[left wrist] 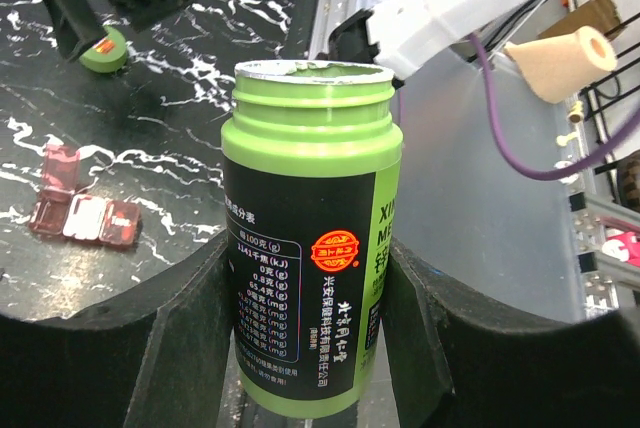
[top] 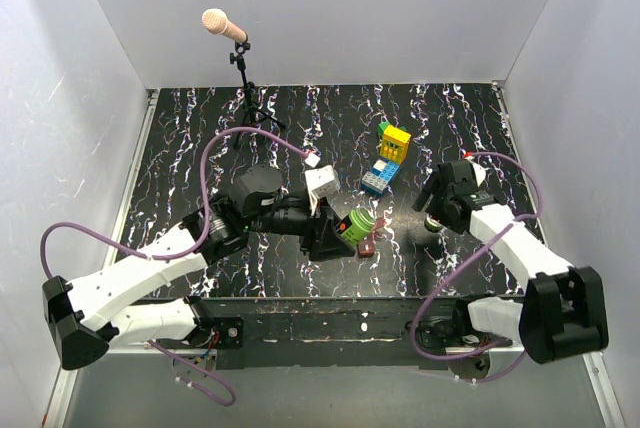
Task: Sort the pills into containers
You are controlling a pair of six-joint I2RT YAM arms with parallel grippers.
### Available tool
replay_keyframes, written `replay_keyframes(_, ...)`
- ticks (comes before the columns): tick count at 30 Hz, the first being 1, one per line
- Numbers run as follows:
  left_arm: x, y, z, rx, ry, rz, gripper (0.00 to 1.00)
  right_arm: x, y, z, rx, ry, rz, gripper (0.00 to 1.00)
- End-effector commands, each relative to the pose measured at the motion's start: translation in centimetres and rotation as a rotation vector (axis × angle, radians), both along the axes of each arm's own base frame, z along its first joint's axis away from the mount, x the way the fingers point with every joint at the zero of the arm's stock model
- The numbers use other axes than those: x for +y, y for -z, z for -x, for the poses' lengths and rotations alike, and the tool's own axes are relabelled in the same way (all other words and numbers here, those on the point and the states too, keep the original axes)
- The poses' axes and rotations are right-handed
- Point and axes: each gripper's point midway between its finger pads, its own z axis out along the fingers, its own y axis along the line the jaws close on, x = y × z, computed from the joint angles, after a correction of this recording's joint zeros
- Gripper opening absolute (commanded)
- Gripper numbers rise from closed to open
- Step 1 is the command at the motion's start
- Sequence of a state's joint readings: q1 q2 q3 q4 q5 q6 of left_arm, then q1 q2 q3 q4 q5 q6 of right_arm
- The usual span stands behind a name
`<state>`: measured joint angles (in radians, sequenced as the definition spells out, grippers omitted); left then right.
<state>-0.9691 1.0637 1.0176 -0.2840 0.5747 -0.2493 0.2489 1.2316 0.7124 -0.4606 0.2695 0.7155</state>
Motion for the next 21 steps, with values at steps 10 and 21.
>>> replay_keyframes(10,-0.1,3.9,-3.6,-0.192,-0.085,-0.097,0.0,3.7,-7.2,0.9,-0.255,-0.32,-0.143,0.9)
replay_keyframes(21,1.6,7.0,-5.7,-0.292,-0.131,-0.284,0.0,8.5,-13.3,4.2,-0.418,-0.592,-0.371,0.91)
